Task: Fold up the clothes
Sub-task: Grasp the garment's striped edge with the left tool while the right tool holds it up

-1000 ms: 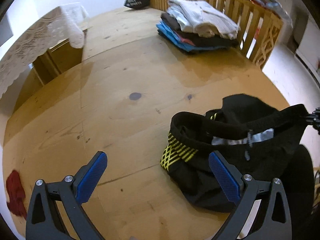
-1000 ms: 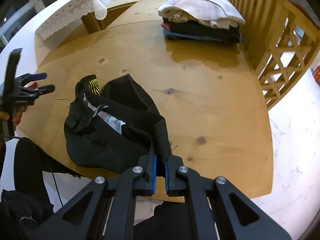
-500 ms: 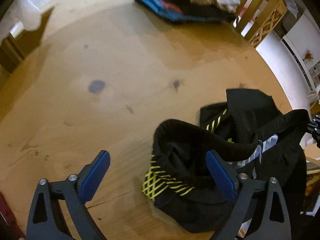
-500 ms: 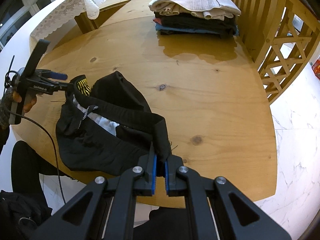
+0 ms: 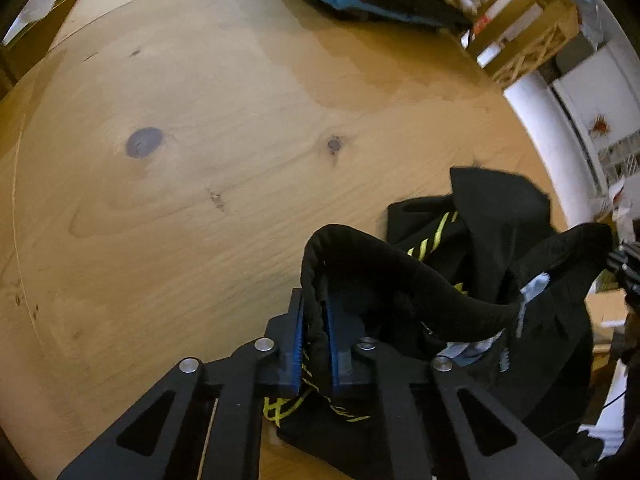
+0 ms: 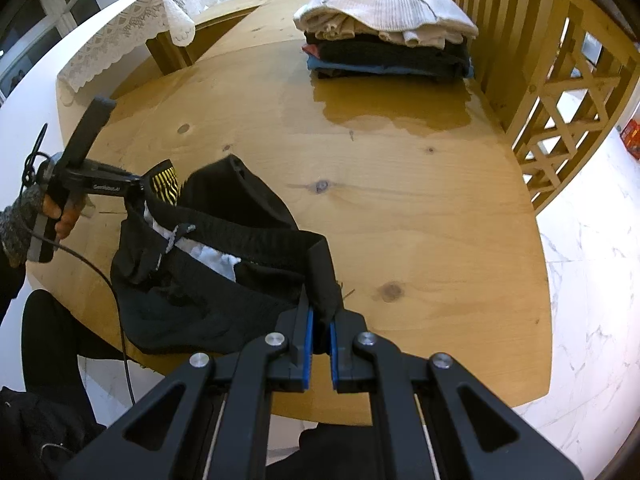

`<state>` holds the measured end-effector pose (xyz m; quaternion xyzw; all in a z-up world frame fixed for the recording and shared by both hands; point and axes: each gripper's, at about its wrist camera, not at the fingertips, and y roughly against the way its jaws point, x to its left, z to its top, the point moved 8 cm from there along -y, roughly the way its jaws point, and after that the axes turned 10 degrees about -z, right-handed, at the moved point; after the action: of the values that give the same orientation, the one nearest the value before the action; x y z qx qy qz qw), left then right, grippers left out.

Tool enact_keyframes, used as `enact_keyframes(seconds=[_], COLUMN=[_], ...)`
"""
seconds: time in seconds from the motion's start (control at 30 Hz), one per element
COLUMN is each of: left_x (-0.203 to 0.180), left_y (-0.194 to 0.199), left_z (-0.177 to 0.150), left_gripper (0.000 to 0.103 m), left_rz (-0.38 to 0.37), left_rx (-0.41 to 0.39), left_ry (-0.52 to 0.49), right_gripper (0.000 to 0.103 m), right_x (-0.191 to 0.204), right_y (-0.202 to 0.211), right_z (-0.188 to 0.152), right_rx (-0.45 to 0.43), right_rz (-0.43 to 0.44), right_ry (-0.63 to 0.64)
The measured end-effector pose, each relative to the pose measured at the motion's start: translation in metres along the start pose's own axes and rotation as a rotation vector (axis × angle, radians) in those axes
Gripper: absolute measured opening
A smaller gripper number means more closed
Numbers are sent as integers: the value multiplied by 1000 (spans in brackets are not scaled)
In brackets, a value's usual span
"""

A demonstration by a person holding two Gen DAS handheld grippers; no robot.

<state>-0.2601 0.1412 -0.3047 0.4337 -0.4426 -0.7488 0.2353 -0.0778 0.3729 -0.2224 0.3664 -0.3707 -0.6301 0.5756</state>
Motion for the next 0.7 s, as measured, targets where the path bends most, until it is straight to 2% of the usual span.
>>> enact_keyframes(seconds=[0.07, 0.17, 0.3, 0.37, 0.5, 0.63, 0.7], left_x=[-2, -6, -15, -24, -45, -69, -86], left_y=[22, 76, 180, 238, 362, 473, 513], left_z=[-3, -8, -13, -12, -13, -23, -35], left_gripper=[8, 7, 7, 7, 7, 7, 7], left_rz=[-7, 7, 19, 57, 147, 252, 291], left_rx=[-62, -193, -383, -479, -662, -812, -867], left_ry=[16, 22, 27, -10, -67, -110, -140], right_gripper=[6, 6, 6, 6, 6, 6, 6], right_x=[0, 2, 18, 29, 58, 78, 88], right_y=[12, 45, 111, 147, 254, 337, 371], right_z=[8, 30, 78, 103, 155, 182, 184], right_rx=[-39, -135, -311, -399, -632, -754, -811], right_rz=[-9, -20, -20, -26, -52, -25, -28], right_ry=[-14, -41, -30, -10, 46, 54, 68])
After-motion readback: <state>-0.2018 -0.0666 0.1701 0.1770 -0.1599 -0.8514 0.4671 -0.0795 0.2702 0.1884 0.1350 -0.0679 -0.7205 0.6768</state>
